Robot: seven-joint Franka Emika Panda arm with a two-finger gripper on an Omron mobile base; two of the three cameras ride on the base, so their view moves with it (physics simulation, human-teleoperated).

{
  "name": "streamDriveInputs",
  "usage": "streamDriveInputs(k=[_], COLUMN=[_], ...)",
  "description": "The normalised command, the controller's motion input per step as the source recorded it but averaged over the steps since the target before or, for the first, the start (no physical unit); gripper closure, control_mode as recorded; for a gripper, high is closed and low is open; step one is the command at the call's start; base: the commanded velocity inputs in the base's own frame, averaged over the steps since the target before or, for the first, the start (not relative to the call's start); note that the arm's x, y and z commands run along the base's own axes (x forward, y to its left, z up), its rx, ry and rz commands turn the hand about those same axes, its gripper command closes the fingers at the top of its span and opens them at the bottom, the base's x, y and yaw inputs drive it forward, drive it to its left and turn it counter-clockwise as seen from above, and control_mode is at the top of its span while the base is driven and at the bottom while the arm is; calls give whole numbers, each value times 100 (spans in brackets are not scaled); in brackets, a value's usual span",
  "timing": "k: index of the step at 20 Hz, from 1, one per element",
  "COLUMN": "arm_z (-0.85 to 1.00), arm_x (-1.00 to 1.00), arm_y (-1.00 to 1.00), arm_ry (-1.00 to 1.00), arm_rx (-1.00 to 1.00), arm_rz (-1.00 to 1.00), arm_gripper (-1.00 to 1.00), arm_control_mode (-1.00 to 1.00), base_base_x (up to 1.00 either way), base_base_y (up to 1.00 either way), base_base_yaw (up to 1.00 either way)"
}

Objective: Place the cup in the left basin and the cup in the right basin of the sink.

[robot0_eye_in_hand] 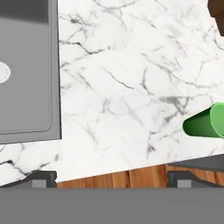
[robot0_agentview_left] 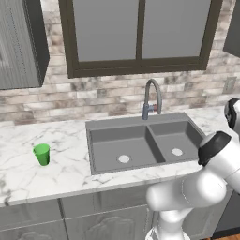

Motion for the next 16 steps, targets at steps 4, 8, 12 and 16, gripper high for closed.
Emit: streamDriveInputs(k=[4, 8, 12, 16], arm_z=[0, 0, 0, 0], arm_x=[-5, -5, -7, -11], arm_y=[-31, -31, -29, -26], arm_ry=[0, 0, 0, 0], arm_rx=[-3, -3, -2, -1], arm_rz=[-3, -2, -1, 0], arm_gripper=[-100, -100, -100, -100], arm_control_mode=[-100, -100, -100, -100], base_base_x=[0, 0, 0, 0], base_base_y=[0, 0, 0, 0], base_base_yaw=[0, 0, 0, 0])
